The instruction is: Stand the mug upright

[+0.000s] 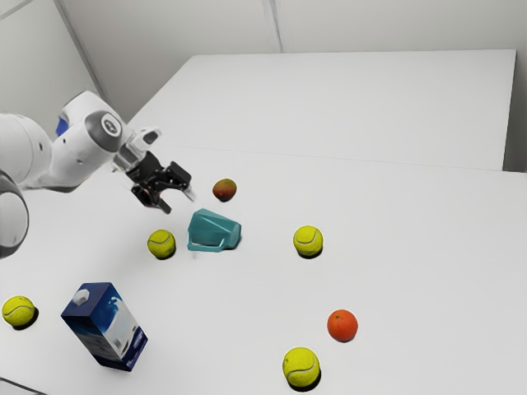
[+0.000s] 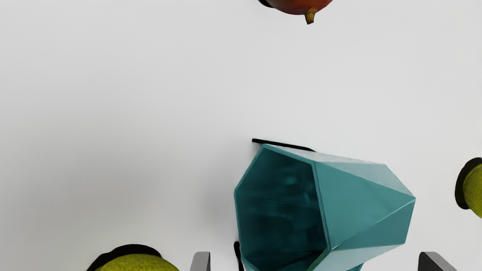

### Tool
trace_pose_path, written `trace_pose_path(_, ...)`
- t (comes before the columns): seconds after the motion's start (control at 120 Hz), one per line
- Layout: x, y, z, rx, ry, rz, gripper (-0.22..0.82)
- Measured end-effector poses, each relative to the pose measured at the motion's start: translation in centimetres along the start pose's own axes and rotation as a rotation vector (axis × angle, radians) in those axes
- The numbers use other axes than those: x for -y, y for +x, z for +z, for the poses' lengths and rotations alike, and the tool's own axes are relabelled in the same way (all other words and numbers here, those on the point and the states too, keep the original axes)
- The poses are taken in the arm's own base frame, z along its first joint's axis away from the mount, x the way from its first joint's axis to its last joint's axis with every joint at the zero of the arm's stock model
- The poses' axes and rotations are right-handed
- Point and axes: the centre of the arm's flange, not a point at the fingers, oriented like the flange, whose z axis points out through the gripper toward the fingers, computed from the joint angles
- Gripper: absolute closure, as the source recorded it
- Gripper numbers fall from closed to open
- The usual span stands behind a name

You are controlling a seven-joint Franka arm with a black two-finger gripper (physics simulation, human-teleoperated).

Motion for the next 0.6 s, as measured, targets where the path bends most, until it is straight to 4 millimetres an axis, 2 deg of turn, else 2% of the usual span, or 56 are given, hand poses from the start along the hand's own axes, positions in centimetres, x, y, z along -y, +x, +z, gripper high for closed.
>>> trace_pose_path(0.225, 0.6, 0.7, 2.0, -0.061, -0.151, 0.025, 0.0)
trace_pose_path(0.6, 1.2, -0.8, 5.0, -0.064, -0.28, 0.069, 0.0)
